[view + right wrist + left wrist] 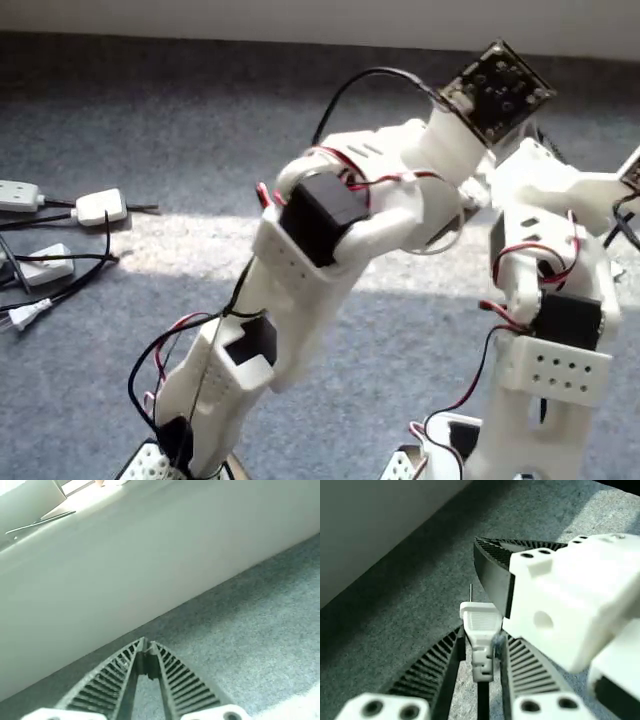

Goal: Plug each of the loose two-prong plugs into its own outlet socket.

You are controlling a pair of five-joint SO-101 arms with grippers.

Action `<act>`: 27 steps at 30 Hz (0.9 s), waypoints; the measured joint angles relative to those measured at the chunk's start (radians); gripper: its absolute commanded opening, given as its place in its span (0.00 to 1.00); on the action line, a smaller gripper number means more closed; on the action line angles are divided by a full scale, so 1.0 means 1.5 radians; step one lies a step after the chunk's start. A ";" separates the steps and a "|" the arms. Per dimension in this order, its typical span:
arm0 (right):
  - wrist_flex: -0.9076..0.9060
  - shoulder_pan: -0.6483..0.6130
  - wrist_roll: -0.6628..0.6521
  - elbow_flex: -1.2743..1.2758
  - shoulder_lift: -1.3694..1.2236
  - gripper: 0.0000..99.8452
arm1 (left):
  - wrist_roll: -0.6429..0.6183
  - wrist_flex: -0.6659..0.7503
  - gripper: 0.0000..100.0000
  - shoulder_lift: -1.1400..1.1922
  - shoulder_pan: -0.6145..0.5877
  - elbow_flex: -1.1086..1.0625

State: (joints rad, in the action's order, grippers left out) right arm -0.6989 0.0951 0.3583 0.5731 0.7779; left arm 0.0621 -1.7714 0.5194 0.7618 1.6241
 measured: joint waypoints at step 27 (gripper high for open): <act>0.078 0.053 -0.057 -0.054 0.146 0.01 | 0.000 0.005 0.01 -0.036 0.004 -0.071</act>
State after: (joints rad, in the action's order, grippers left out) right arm -0.5823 0.1749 0.2723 0.4918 0.9973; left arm 0.0621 -1.7637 0.4657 0.7679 1.5182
